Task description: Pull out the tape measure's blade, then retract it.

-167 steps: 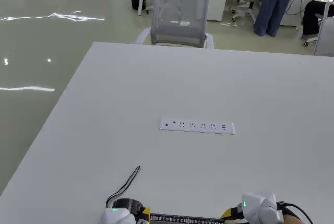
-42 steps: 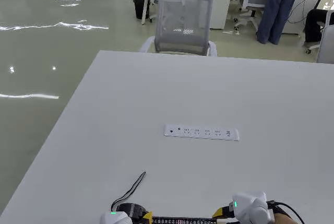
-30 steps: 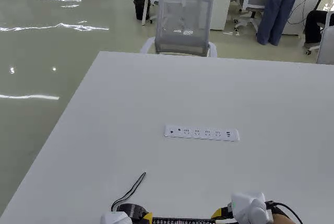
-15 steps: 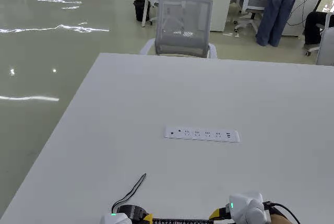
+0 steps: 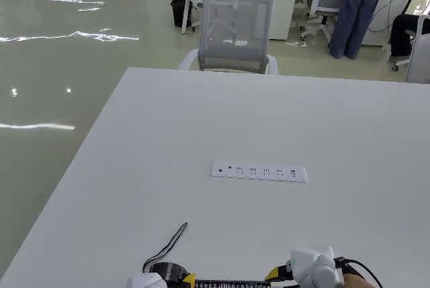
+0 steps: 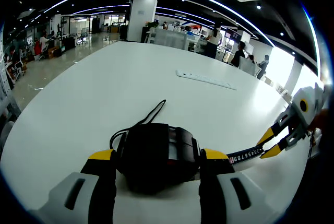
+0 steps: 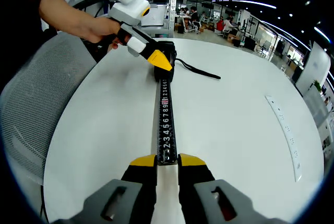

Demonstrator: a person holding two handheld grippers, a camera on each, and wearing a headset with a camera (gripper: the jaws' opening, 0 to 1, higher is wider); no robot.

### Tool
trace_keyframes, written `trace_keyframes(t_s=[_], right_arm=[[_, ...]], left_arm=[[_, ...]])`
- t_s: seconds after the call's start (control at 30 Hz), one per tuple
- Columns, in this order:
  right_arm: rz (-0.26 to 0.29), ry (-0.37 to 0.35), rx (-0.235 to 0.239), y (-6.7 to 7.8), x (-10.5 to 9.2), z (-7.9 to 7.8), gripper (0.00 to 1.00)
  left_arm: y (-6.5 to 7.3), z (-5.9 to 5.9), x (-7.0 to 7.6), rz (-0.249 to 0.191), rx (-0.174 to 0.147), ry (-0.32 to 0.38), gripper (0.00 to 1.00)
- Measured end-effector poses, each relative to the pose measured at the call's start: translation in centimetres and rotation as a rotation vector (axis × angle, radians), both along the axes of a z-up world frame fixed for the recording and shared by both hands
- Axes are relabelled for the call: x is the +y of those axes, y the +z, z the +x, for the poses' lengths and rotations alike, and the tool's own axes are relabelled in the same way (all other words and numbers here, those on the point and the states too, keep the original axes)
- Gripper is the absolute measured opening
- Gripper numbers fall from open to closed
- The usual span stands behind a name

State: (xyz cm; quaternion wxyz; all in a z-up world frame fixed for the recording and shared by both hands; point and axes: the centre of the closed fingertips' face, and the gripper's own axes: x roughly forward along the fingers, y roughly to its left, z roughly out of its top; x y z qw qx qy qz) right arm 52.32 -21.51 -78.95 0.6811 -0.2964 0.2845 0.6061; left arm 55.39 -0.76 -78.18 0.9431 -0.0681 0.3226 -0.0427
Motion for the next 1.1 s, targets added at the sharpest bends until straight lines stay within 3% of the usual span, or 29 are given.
trace_keyframes(t_s=[1.1], right_arm=[[0.005,0.01,-0.002,-0.01,1.01,0.1,0.13]], left_arm=[[-0.03,0.04,0.16,-0.013,0.001,-0.007,0.61]])
